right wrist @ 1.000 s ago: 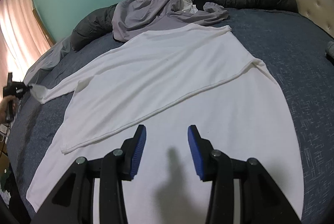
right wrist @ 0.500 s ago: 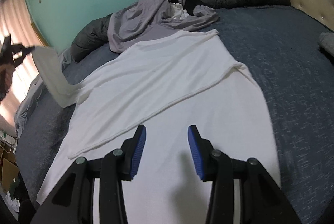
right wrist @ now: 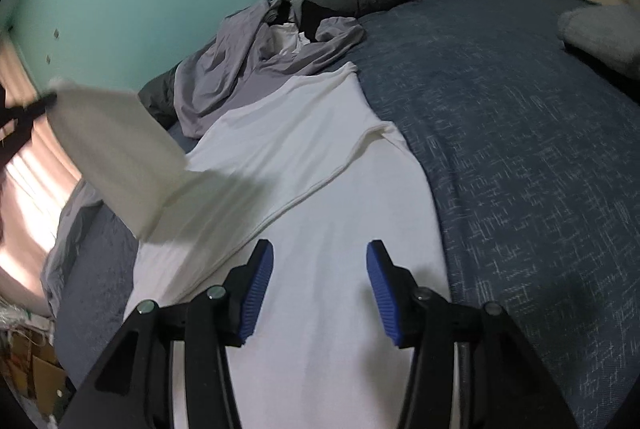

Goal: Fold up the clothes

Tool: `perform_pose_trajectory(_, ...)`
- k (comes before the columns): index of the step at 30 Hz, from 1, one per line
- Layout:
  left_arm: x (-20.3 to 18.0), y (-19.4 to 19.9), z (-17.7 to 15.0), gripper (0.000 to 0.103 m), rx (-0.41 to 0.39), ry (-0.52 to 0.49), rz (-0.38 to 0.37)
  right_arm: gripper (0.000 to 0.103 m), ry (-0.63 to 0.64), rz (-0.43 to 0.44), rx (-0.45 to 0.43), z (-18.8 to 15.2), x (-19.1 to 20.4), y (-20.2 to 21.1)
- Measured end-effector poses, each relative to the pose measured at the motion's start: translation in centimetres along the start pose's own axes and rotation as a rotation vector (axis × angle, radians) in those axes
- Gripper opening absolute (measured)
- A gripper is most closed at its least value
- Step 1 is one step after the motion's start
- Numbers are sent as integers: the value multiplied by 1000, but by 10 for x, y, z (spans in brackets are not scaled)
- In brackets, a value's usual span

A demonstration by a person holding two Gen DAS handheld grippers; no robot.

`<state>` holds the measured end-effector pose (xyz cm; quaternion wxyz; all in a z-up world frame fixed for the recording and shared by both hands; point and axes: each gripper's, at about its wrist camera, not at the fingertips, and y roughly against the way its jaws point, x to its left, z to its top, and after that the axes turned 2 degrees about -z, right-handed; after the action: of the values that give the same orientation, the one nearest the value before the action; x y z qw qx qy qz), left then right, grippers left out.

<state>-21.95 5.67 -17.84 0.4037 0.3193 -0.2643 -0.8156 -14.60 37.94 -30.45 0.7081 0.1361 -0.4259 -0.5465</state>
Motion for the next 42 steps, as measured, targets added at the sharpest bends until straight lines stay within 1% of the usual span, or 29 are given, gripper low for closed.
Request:
perform_pose_trajectory(5, -55, -59, -50, 6, 140, -92, -33, 52, -34, 25, 19, -1, -8, 1)
perform_pose_trajectory(7, -53, -85, -80, 7, 207, -60, -25, 52, -36, 31, 31, -1, -8, -2)
perform_pose_trajectory(9, -48, -100, -100, 10, 250, -28, -30, 52, -42, 43, 44, -2, -7, -5)
perform_pose_trajectory(10, -45, -105, -108, 18, 269, -16, -32, 53, -45, 49, 51, -2, -7, -7)
perform_pose_trajectory(11, -44, -106, -113, 31, 273, -11, -23, 53, -45, 62, 67, -3, -5, -11)
perform_pose_trajectory(13, -38, -102, -122, 46, 270, 1, -19, 53, -40, 72, 88, -5, -2, -16)
perform_pose_trajectory(14, -35, -99, -125, 49, 265, 9, -22, 53, -34, 73, 100, -5, 1, -20)
perform_pose_trajectory(17, -21, -86, -130, 53, 247, 46, -22, 53, -15, 86, 134, -9, 11, -30)
perform_pose_trajectory(21, 10, -69, -127, 55, 221, 84, 26, 53, 4, 102, 158, -11, 22, -38)
perform_pose_trajectory(23, 30, -63, -131, 55, 223, 123, 61, 56, 10, 143, 180, -13, 31, -44)
perform_pose_trajectory(24, 37, -57, -133, 56, 224, 139, 68, 60, 12, 160, 186, -14, 35, -47)
perform_pose_trajectory(25, 46, -56, -137, 56, 230, 153, 84, 62, 15, 176, 194, -15, 39, -50)
perform_pose_trajectory(27, 64, -54, -144, 56, 243, 180, 117, 63, 22, 205, 209, -18, 47, -55)
perform_pose_trajectory(29, 80, -54, -152, 56, 258, 210, 149, 63, 43, 189, 218, -20, 54, -60)
perform_pose_trajectory(31, 94, -53, -162, 56, 269, 237, 167, 63, 66, 161, 222, -21, 59, -64)
perform_pose_trajectory(34, 113, -53, -173, 56, 286, 264, 190, 63, 79, 162, 227, -23, 63, -70)
perform_pose_trajectory(35, 118, -54, -176, 56, 291, 272, 197, 60, 83, 168, 227, -24, 64, -71)
perform_pose_trajectory(36, 122, -53, -179, 56, 293, 281, 198, 56, 83, 174, 226, -24, 64, -72)
perform_pose_trajectory(37, 127, -53, -181, 56, 295, 290, 200, 42, 77, 183, 228, -25, 64, -73)
perform_pose_trajectory(38, 131, -53, -184, 56, 297, 298, 201, 36, 71, 191, 235, -26, 63, -75)
perform_pose_trajectory(39, 132, -54, -185, 56, 299, 293, 202, 35, 68, 195, 241, -27, 63, -76)
perform_pose_trajectory(41, 134, -55, -188, 56, 304, 285, 205, 15, 69, 195, 251, -30, 62, -78)
perform_pose_trajectory(42, 135, -55, -190, 56, 306, 280, 206, 15, 63, 197, 251, -30, 61, -78)
